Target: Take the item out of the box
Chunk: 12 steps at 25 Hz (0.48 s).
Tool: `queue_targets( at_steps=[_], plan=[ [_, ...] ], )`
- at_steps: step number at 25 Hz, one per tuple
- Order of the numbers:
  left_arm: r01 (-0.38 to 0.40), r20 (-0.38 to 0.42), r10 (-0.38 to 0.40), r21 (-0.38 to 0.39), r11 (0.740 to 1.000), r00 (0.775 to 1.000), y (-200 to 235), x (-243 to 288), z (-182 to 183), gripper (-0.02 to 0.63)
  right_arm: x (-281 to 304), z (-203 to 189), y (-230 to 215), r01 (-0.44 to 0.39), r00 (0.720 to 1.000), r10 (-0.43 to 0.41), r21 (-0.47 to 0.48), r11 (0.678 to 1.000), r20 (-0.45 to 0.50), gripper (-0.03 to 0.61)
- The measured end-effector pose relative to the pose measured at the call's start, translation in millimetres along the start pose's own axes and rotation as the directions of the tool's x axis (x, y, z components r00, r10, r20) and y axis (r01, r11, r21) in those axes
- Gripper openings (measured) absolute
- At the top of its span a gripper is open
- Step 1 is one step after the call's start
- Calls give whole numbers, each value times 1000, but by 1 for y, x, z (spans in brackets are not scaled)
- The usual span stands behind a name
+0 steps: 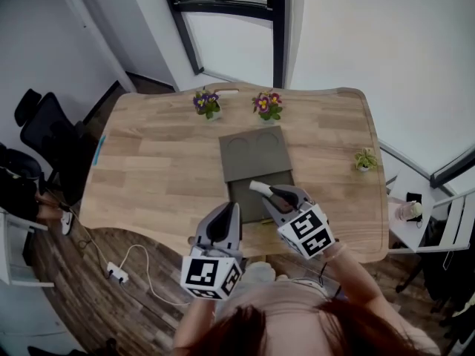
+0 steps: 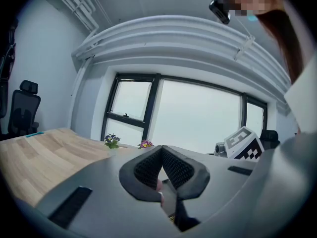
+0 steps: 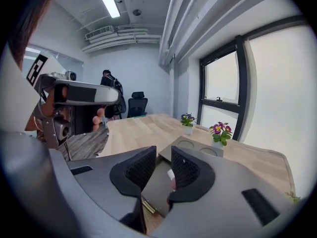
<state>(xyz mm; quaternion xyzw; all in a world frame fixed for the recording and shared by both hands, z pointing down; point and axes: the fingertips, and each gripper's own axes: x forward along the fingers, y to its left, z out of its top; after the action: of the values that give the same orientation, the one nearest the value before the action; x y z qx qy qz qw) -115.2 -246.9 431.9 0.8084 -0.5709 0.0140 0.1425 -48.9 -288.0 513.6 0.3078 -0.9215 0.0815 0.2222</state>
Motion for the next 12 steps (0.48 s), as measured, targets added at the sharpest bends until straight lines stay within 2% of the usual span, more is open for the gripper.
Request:
queue_targets(
  at_steps=[12],
  plan=[
    [28, -29, -28, 4, 1000, 999, 34, 24, -9, 3, 60, -37, -13, -31, 986, 20, -65, 997, -166, 91]
  ],
)
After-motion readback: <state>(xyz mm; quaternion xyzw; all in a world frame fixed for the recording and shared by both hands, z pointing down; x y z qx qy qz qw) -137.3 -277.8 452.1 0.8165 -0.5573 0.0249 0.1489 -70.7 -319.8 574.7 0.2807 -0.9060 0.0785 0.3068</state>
